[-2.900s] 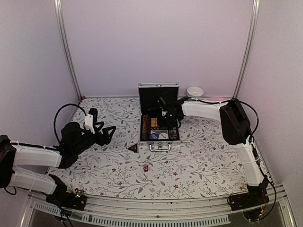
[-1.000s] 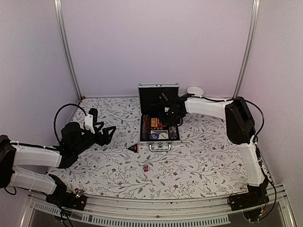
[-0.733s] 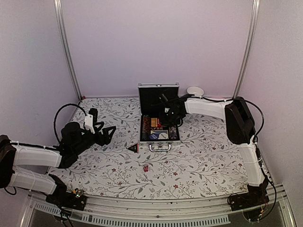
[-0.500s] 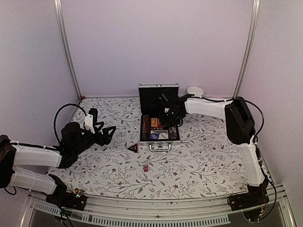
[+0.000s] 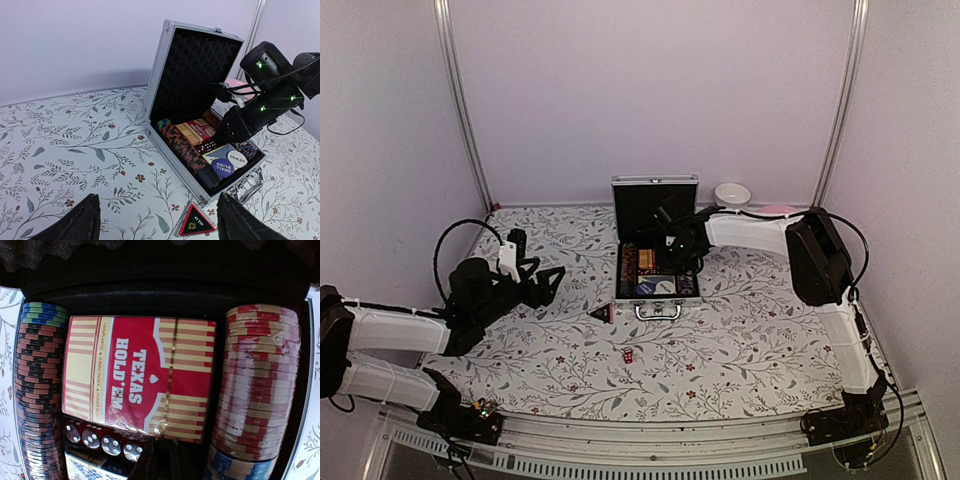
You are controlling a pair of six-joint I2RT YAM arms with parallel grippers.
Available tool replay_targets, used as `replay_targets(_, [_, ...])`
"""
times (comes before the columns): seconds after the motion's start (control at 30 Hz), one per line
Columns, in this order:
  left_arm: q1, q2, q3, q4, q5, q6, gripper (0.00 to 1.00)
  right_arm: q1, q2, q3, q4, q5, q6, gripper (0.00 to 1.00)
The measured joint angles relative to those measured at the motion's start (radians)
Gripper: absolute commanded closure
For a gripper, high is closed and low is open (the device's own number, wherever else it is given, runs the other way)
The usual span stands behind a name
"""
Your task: Pack up texas hold em set
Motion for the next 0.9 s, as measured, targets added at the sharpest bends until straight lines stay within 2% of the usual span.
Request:
replay_targets(0.37, [0.000, 0.000, 0.000, 0.000, 0.000, 0.000, 0.20, -0.002, 0.002, 0.000, 0.007, -0.021, -0.002, 0.89])
replay_targets(0.5, [0.000, 0.000, 0.000, 0.000, 0.000, 0.000, 0.20, -0.002, 0.002, -0.001, 0.008, -0.008, 0.000, 0.85])
replay_targets(0.63, [0.000, 0.000, 0.000, 0.000, 0.000, 0.000, 0.20, -0.001, -0.021, -0.022, 0.012, 0.021, 0.000, 0.77])
replay_targets(0.9, [0.000, 0.000, 0.000, -0.001, 0.000, 0.000, 0.20, -0.003, -0.102, -0.029, 0.013, 0.064, -0.006, 0.75])
